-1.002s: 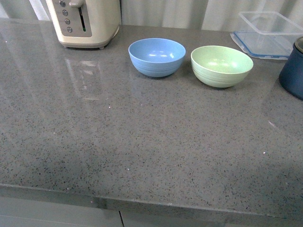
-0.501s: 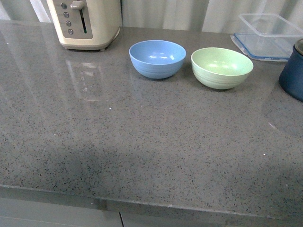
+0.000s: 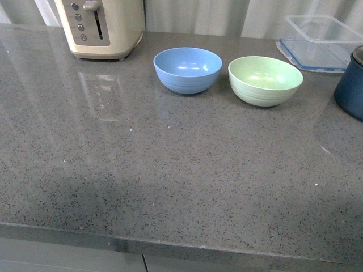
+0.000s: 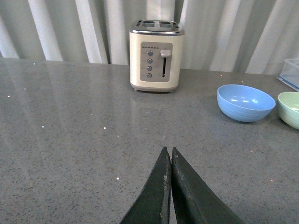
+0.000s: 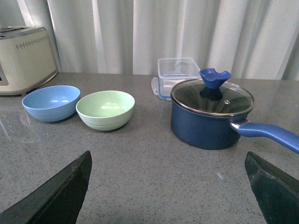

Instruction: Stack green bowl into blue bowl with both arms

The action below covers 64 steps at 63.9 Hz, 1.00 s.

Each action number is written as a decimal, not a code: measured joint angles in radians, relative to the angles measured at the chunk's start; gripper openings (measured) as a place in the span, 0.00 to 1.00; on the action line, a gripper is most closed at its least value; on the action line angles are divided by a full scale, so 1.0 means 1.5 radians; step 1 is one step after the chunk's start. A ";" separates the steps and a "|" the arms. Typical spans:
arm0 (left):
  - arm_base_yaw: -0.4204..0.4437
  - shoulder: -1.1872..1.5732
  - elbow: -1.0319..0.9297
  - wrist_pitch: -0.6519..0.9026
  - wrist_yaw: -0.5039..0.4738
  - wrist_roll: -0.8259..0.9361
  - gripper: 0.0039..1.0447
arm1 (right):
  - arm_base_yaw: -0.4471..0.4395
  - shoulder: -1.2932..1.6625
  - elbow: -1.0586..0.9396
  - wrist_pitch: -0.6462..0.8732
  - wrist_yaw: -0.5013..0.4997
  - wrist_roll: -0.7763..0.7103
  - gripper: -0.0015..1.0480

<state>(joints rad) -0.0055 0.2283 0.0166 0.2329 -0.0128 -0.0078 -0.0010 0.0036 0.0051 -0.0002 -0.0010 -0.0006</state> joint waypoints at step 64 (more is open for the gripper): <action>0.002 -0.150 0.001 -0.155 0.007 0.000 0.59 | 0.083 0.314 0.201 -0.311 0.133 0.104 0.90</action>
<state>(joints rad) -0.0025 0.0032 0.0177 0.0006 -0.0017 -0.0074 0.1230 0.4740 0.3061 -0.4664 0.1986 0.1551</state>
